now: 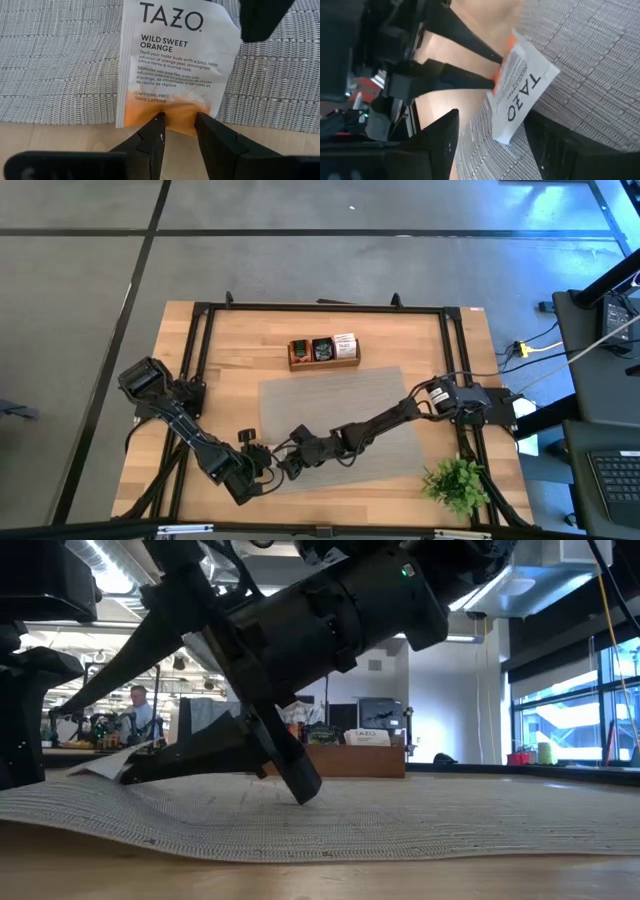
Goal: Pick & Place Tea
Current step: Put the white orange tea bag into the right section of the wooden organizer
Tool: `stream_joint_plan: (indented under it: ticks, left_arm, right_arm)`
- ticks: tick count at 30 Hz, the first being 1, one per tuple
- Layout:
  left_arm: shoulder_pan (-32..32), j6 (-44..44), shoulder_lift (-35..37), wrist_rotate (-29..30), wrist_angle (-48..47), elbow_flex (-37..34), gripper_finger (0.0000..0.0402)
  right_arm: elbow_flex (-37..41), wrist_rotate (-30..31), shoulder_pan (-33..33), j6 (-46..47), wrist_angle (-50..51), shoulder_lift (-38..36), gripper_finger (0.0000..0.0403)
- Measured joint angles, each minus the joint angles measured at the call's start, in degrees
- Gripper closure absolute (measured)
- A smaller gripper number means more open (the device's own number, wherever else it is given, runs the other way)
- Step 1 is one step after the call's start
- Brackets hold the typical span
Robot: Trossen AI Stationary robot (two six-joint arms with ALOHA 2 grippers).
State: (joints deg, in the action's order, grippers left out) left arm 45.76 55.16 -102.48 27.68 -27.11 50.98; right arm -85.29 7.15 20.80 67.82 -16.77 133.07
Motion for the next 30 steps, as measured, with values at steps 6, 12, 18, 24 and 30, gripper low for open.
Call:
stream_joint_plan:
  ticks: [6,12,18,24,30]
  left_arm:
    - [0.0,0.02,0.0,-0.12,-0.02,0.02,0.0291]
    - [-0.02,0.07,0.0,-0.17,-0.02,0.02,0.0294]
    - [-0.02,0.12,0.0,-0.15,-0.04,0.02,0.0291]
    - [-0.02,0.2,0.0,-0.17,-0.02,0.02,0.0294]
    - [-0.02,0.2,0.0,-0.2,-0.02,0.02,0.0291]
  right_arm:
    - [-1.32,-2.51,0.09,-0.22,3.47,0.14,0.0212]
    - [-1.32,-2.59,0.11,-0.23,3.64,0.14,0.0262]
    - [-1.32,-2.7,0.13,-0.72,3.77,0.14,0.0315]
    - [-1.32,-1.23,0.21,-0.88,4.38,0.14,0.0348]
    - [-1.3,-1.02,0.22,-1.94,5.1,0.14,0.0374]
